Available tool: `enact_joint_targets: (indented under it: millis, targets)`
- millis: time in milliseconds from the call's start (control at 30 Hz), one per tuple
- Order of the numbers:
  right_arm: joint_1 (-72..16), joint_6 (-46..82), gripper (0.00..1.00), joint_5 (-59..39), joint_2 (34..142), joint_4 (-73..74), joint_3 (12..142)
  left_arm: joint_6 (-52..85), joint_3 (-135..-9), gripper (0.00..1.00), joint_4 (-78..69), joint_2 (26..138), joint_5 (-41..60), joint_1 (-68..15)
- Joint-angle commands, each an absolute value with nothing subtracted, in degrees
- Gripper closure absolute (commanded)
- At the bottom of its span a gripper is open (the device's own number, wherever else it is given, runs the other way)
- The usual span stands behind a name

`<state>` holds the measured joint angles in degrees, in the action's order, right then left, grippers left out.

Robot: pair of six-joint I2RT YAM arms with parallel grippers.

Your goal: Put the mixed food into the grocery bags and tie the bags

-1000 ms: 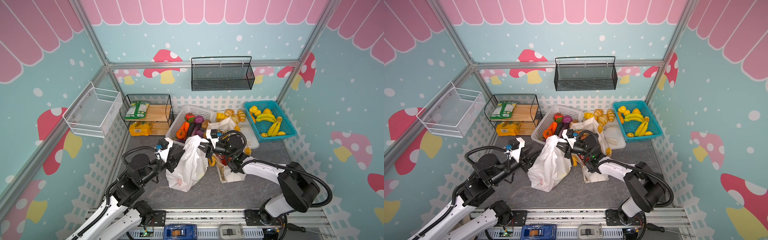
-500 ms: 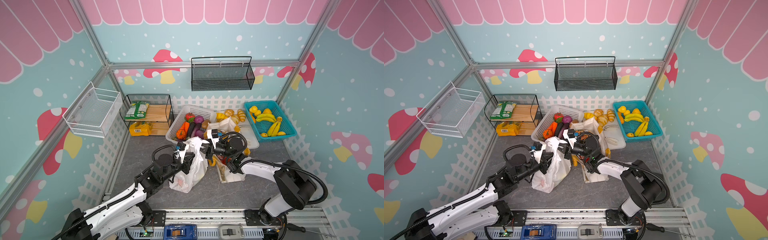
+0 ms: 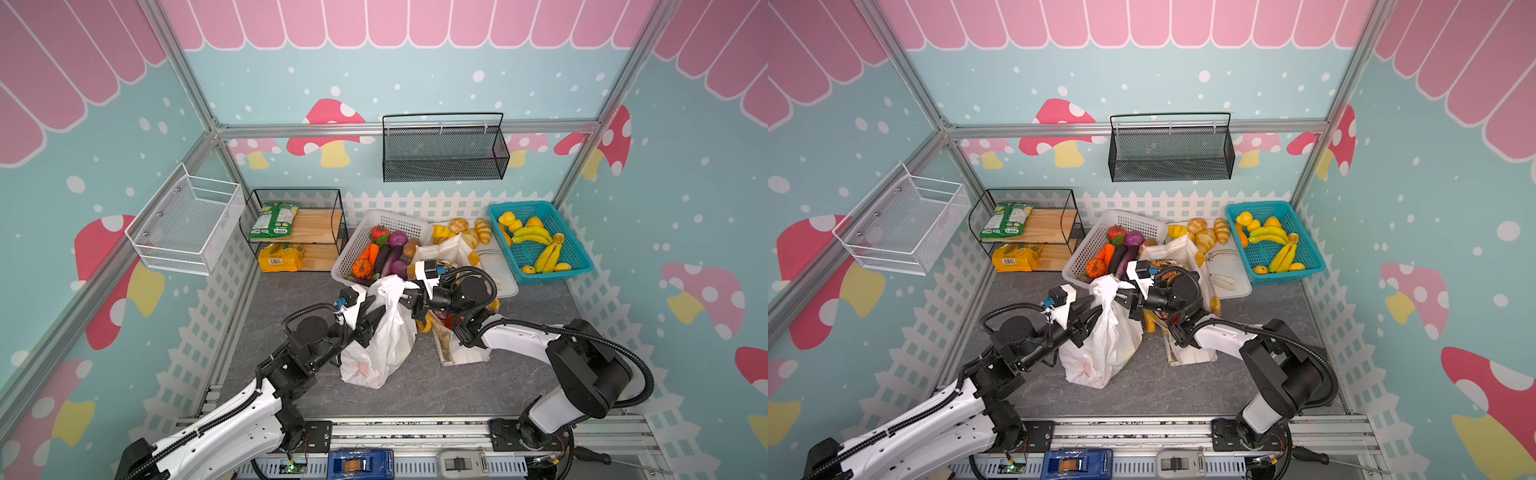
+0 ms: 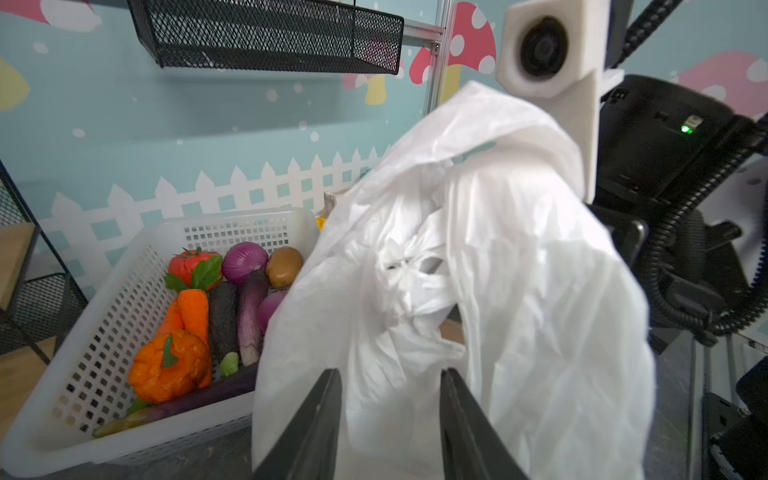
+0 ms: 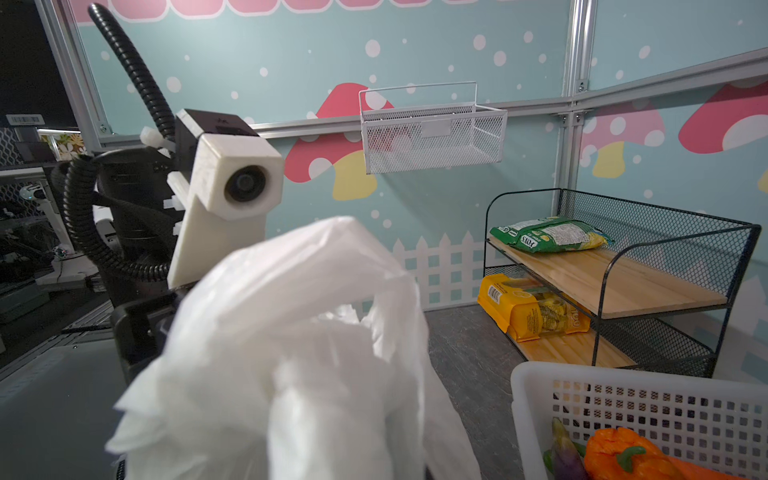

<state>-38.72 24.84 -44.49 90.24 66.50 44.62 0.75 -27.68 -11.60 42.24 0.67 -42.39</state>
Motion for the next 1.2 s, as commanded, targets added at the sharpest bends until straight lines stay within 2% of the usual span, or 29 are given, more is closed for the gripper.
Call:
enact_joint_targets:
  millis: [0,333,600,1167]
  targets:
    - [-39.0,24.0,1.0,-45.4,89.6,70.0,44.1,-6.0,-29.8,0.6,-5.9,40.1,-0.2,-41.8]
    - [-39.0,23.4,1.0,-45.3,89.5,70.0,44.0,-24.4,-44.1,0.73,14.5,42.5,9.6,-36.0]
    - [-39.1,23.3,1.0,-45.3,89.3,70.0,44.1,-36.5,-50.2,0.75,22.2,48.6,14.5,-35.8]
    - [-39.1,23.3,1.0,-45.6,89.8,69.9,44.5,-34.3,-49.5,0.73,13.6,50.4,12.9,-34.4]
